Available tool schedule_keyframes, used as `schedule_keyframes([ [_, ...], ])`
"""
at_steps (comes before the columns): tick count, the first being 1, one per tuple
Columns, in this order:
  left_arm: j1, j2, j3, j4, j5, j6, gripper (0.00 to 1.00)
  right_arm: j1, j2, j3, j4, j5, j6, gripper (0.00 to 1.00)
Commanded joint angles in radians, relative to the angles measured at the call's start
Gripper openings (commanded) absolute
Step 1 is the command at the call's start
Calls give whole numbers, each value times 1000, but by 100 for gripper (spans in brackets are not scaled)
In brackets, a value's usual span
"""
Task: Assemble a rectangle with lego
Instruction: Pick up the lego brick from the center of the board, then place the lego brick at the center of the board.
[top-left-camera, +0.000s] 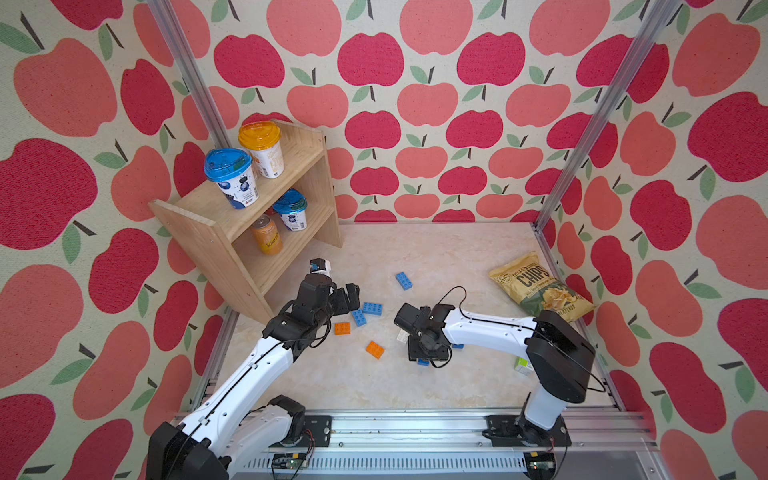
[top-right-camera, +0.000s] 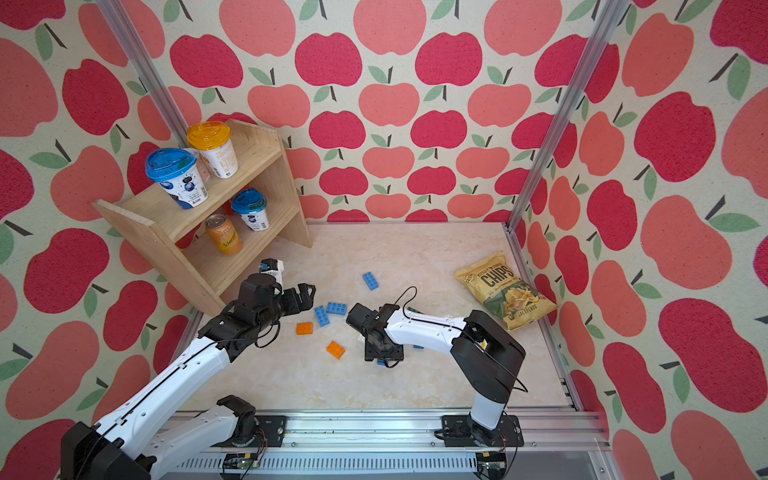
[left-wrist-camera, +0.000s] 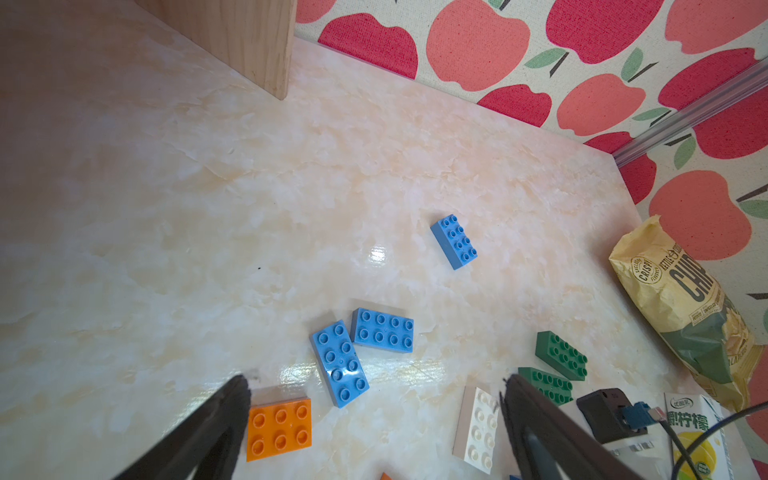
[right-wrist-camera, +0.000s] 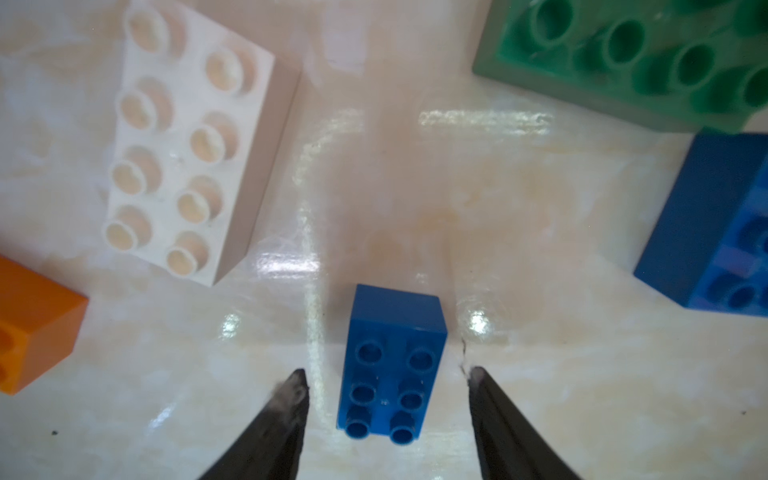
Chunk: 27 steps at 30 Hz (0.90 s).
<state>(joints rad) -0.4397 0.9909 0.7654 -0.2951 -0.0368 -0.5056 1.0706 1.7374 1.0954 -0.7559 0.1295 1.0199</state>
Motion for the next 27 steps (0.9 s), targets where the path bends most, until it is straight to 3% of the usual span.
schedule_keyframes([
  [1,-4,-7,-5,24,-11,15,97,-12,2,-33,24,-29,20,53],
  [3,-4,-10,-6,21,-12,14,98,-20,0,-45,33,-32,16,47],
  [7,-4,-20,-12,17,-15,12,97,-40,-26,-53,19,-27,-16,23],
  [9,-4,-22,-14,19,-15,12,97,-58,-63,-68,5,-22,-41,18],
  [14,-4,-11,-5,34,-3,10,97,-153,-252,-193,-11,-68,-90,13],
  [22,-10,32,11,72,18,-9,97,-267,-579,-393,-63,-70,-63,15],
  [27,-21,70,26,79,21,-12,97,-276,-608,-414,-44,-71,-77,17],
])
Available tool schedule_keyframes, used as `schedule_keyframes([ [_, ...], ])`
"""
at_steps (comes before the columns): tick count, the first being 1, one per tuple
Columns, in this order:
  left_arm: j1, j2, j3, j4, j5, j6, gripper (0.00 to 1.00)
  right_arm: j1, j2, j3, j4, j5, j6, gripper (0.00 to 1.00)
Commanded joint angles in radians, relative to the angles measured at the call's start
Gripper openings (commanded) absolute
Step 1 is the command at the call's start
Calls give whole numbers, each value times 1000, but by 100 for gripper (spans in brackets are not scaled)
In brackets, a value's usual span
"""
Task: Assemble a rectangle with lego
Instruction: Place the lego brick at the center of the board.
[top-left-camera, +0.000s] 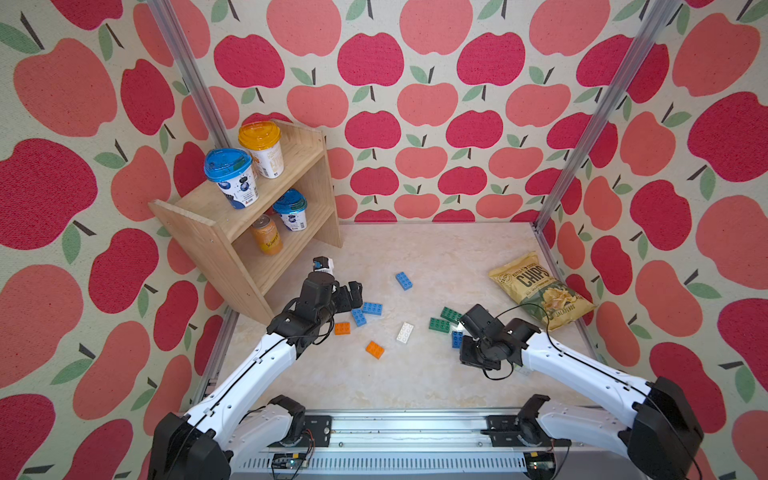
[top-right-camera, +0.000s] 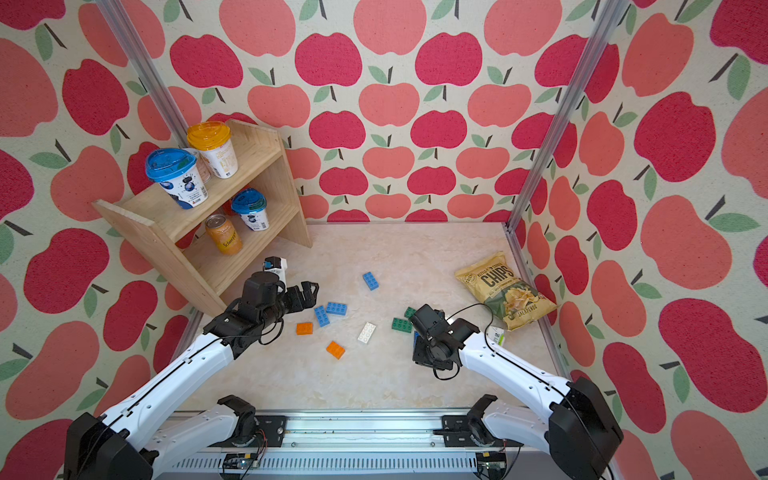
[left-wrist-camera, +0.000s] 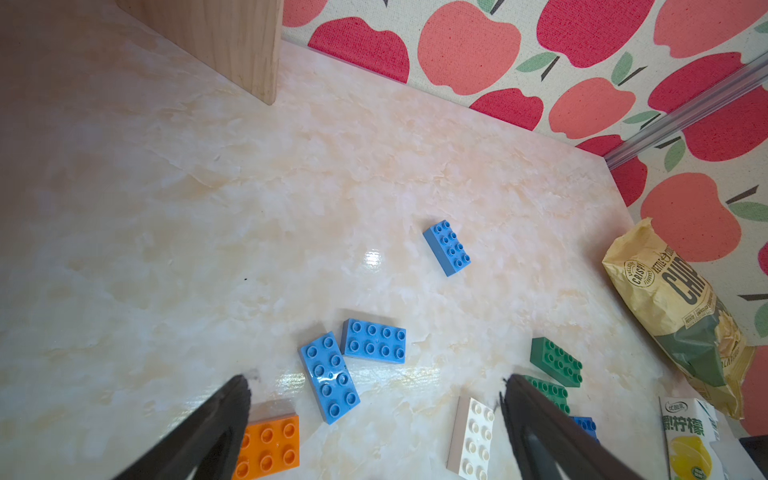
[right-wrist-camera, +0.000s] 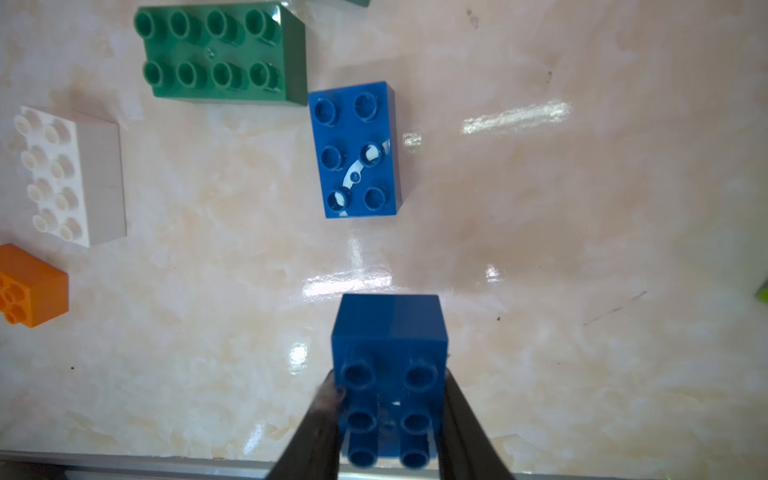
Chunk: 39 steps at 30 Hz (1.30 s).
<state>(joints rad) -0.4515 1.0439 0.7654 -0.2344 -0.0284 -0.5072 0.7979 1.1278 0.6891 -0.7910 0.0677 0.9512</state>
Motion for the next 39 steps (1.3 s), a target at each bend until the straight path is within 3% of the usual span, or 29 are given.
schedule_keyframes([
  [1,-11,23,29,18,13,-11,97,-3,17,-4,-6,-9,-17,17],
  [22,-29,41,31,18,-21,-15,97,-13,319,93,66,-28,-148,23],
  [39,-29,82,46,20,-18,-9,97,-45,386,93,88,-9,-177,27],
])
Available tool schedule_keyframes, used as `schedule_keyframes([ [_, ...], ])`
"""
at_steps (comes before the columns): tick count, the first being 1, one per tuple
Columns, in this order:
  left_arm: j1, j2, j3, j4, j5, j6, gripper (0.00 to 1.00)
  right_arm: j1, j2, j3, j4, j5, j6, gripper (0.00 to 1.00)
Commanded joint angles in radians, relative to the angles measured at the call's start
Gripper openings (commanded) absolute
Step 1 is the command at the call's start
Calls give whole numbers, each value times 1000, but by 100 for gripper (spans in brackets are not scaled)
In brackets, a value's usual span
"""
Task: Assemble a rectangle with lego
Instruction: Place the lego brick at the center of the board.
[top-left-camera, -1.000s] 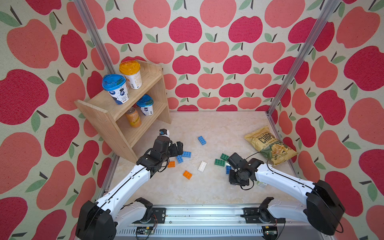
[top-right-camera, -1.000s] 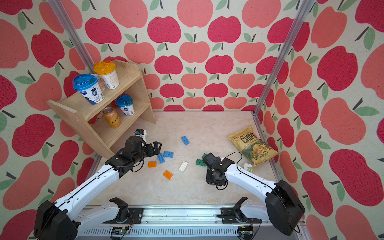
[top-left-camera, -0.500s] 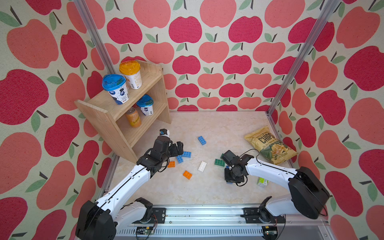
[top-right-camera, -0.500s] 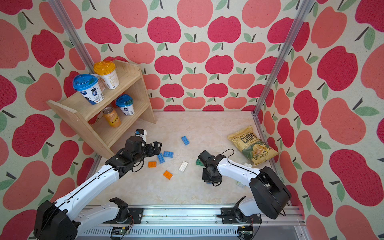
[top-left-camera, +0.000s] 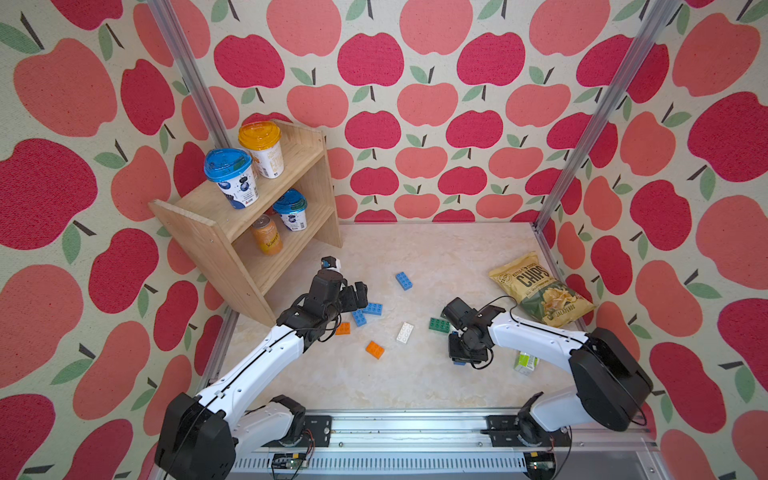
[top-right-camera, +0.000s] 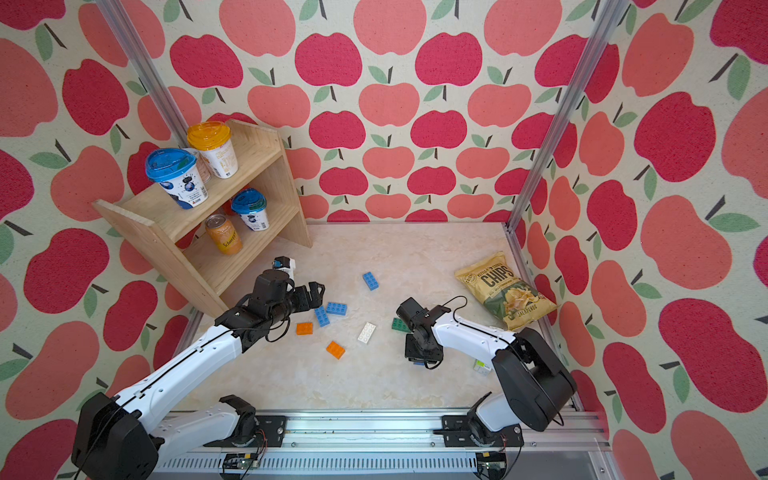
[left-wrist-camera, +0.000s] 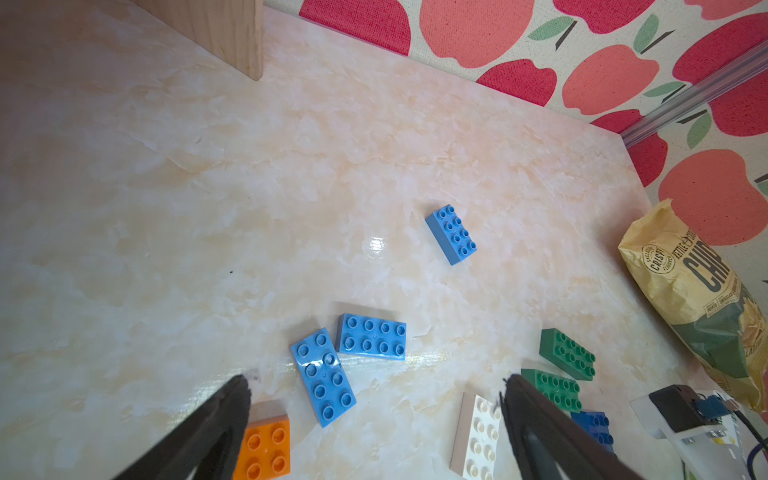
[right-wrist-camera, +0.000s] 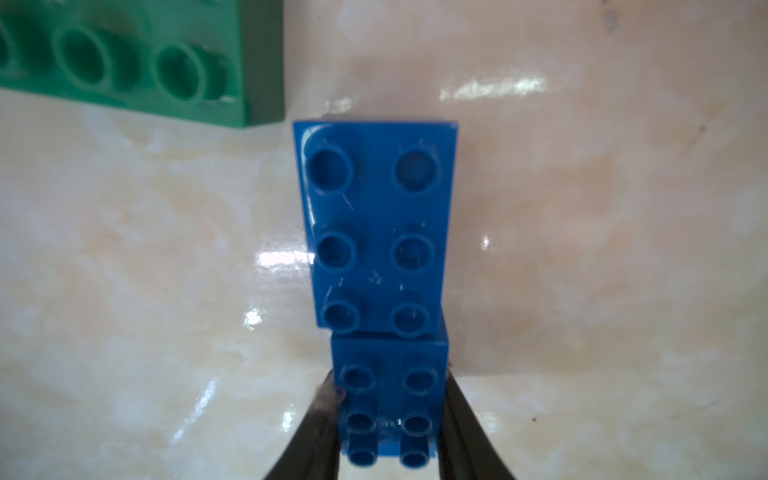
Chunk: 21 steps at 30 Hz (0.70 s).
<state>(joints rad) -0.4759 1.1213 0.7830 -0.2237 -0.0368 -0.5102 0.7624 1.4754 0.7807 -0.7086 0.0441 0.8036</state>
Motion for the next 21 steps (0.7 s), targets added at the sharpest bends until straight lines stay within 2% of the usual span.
schedule_keyframes([
  [1,-4,5,28,7,-11,-6,97,-9,45,7,5,16,-31,27],
  [21,-4,7,27,6,-12,-6,97,-12,92,17,-17,60,-16,33],
])
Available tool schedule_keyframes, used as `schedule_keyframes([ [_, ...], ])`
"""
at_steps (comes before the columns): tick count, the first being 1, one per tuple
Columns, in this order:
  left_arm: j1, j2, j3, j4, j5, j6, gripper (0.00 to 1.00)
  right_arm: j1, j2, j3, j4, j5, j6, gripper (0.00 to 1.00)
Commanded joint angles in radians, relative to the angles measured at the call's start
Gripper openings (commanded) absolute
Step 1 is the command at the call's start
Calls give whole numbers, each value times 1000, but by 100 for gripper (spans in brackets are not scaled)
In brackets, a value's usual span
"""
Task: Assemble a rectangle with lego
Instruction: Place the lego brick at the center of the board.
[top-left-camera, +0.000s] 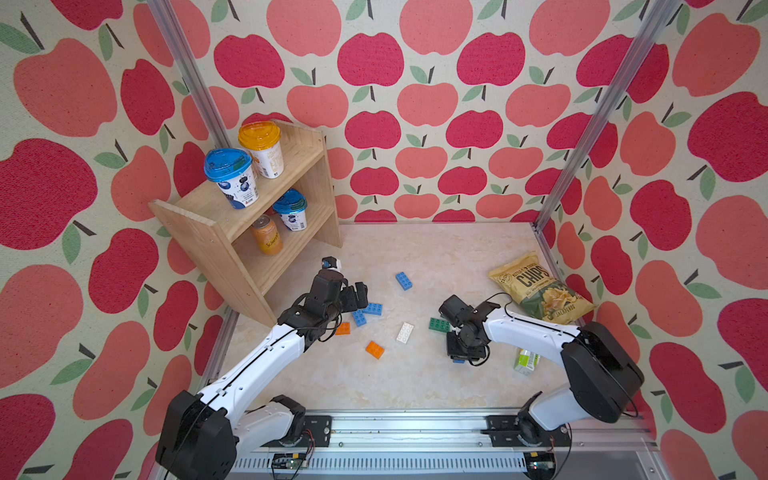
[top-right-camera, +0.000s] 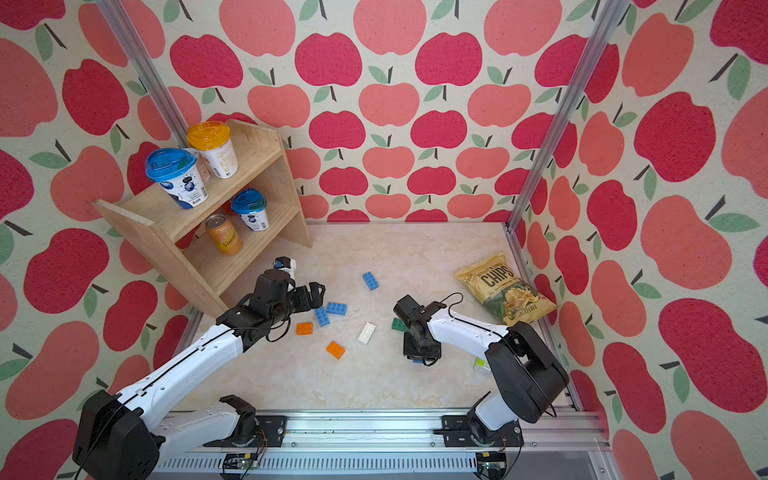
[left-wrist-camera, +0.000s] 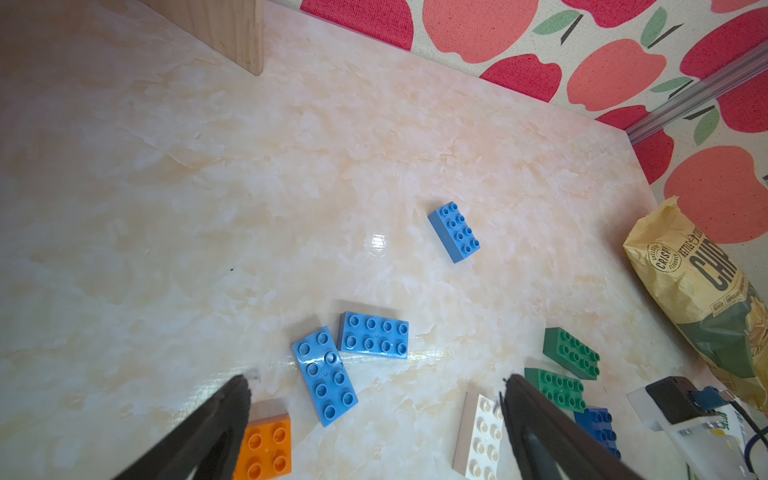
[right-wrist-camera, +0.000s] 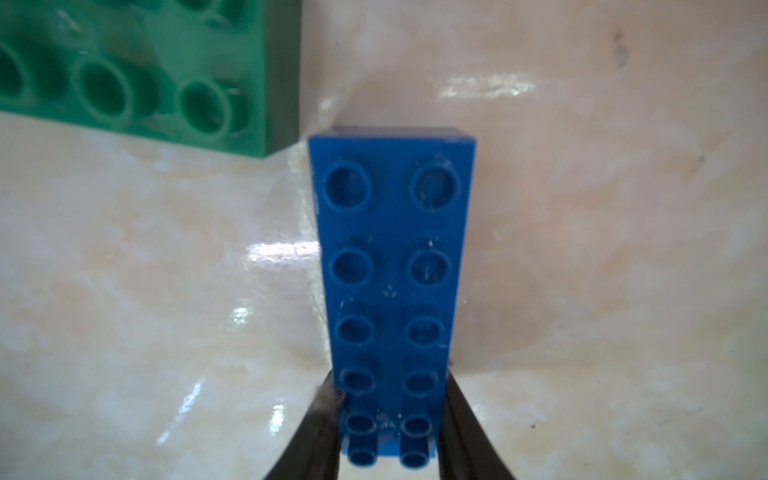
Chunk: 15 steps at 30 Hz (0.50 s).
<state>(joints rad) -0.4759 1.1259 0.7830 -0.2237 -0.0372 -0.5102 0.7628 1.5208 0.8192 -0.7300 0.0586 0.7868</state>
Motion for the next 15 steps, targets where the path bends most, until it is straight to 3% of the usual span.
schedule_keyframes([
  [1,-4,2,26,6,-12,-5,97,-13,46,-21,2,49,1,33],
  [10,-4,0,22,6,-13,-6,97,-17,57,-23,0,59,3,34],
  [15,-4,-1,21,6,-16,-7,97,-17,65,-17,-5,62,-1,40],
])
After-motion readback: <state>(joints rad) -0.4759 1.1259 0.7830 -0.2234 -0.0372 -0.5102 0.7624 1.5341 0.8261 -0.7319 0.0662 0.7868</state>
